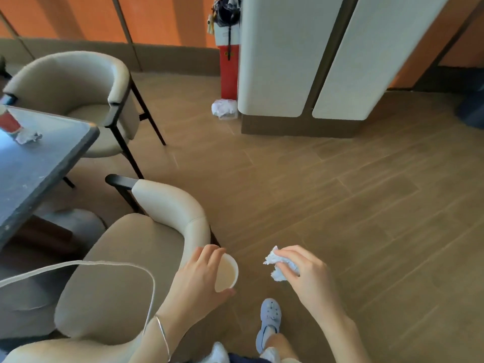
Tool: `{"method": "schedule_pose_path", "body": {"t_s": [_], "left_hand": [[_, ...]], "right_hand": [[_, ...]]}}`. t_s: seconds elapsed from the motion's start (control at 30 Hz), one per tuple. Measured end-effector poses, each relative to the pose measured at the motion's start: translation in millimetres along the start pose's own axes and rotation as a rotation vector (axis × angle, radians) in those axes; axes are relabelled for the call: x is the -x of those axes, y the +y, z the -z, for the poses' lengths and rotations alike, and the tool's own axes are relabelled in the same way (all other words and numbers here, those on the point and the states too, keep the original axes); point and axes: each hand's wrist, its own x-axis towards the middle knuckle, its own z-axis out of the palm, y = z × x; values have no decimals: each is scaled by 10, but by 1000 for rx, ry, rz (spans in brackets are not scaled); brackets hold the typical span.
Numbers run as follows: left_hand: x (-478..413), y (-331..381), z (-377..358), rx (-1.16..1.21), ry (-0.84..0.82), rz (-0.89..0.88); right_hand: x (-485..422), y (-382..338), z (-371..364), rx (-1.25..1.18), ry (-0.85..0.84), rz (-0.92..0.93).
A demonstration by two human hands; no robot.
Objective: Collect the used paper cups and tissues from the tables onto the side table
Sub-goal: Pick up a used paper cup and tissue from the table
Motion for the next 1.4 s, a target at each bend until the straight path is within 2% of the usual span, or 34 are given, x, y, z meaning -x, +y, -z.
{"method": "schedule_pose_path", "body": {"t_s": [0.27,0.47,0.63,0.77,0.93,1.13,1.4], "left_hand": [[-1140,644,42,31,139,143],[-1647,678,25,62,165,269],[-2066,423,-1,58,150,352],[-2541,93,92,81,139,412],[-3204,-345,466,68,262,469],[-3717,-950,930,23,381,589],[-3962,-1495,1027,84,416,824]], "right_hand": [[-1322,782,567,-7,-93,180],[-1969,1011,430,-86,-226,247],[-2582,1109,171,-80,-327,285],[-3282,1024,-10,-106,-361,344],[-4351,717,-140,-95,-361,431],[-5393,255,-402,-214,-340,561],[-6227,-204,-1103,-228,-532,728]]}}
